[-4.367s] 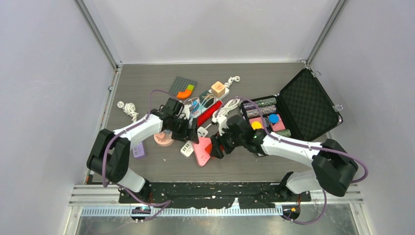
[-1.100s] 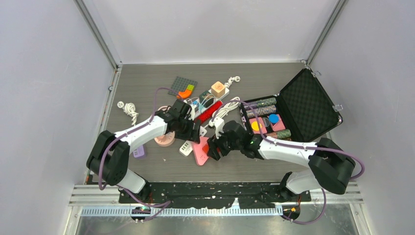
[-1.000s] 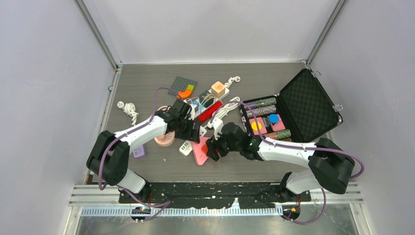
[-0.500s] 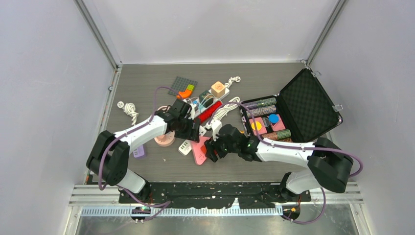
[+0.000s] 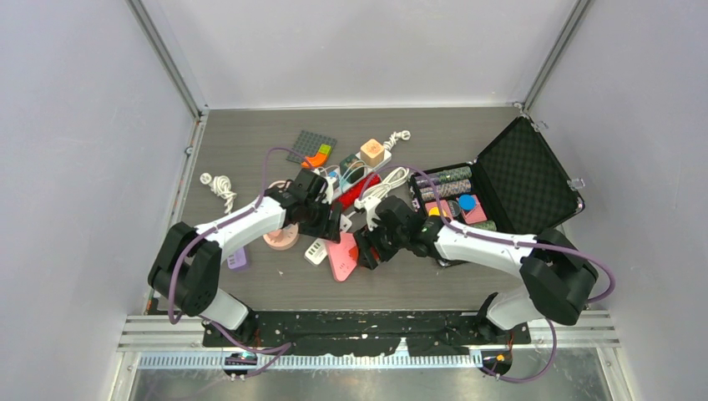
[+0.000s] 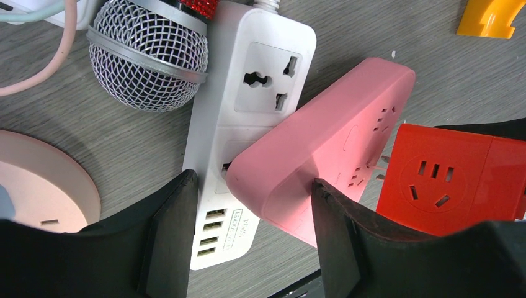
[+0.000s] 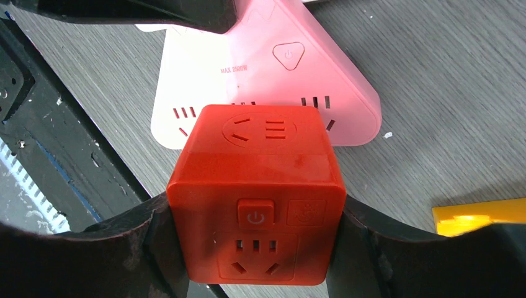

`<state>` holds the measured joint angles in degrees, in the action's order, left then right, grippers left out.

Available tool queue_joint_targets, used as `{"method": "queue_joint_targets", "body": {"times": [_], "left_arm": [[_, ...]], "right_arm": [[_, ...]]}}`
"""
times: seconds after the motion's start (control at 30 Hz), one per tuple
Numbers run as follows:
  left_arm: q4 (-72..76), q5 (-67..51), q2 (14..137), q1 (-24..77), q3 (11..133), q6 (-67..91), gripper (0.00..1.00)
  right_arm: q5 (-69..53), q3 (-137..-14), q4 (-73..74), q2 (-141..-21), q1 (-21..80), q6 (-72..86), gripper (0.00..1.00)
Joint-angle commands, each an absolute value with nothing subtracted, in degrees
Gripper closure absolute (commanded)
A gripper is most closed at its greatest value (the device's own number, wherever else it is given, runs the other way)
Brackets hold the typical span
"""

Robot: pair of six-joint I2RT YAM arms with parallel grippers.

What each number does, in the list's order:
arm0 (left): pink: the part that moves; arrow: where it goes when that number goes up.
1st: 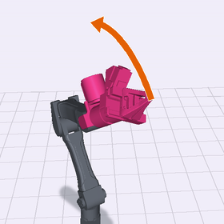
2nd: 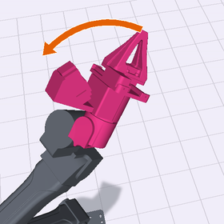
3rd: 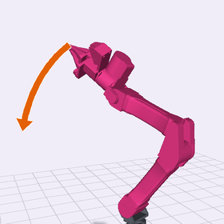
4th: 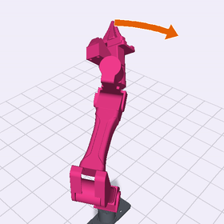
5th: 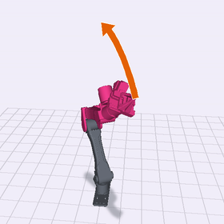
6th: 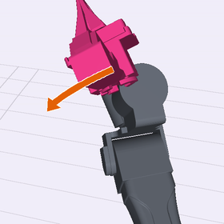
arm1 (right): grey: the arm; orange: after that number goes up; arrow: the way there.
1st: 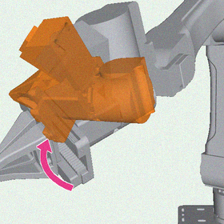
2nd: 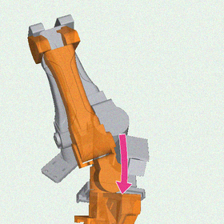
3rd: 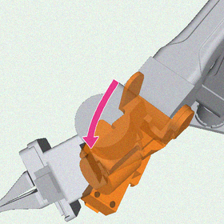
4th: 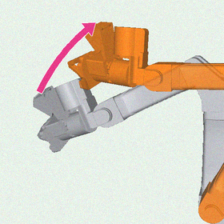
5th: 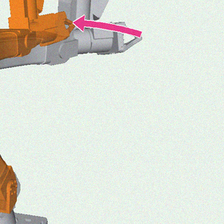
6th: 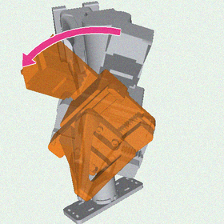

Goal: Insert the plug
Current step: Insert the plug into the socket.

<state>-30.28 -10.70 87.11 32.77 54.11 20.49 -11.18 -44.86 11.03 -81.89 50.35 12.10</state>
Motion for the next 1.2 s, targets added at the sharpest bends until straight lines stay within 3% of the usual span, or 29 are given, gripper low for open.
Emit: {"method": "queue_joint_targets", "body": {"times": [0.0,0.73,1.17], "left_arm": [[-35.0,-1.9,91.2,32.6,50.8,17.9,0.39],[-34.9,-2.1,91.6,32.6,50.9,17.8,0.4],[-34.9,-2.2,91.9,32.6,51.0,17.6,0.4]], "right_arm": [[-11.8,-46.1,12.1,-84.3,49.8,9.5,0.95],[-17.0,-41.7,0.8,-80.6,49.8,10.3,0.95],[-13.9,-42.8,3.3,-81.5,50.2,7.5,0.95]]}}
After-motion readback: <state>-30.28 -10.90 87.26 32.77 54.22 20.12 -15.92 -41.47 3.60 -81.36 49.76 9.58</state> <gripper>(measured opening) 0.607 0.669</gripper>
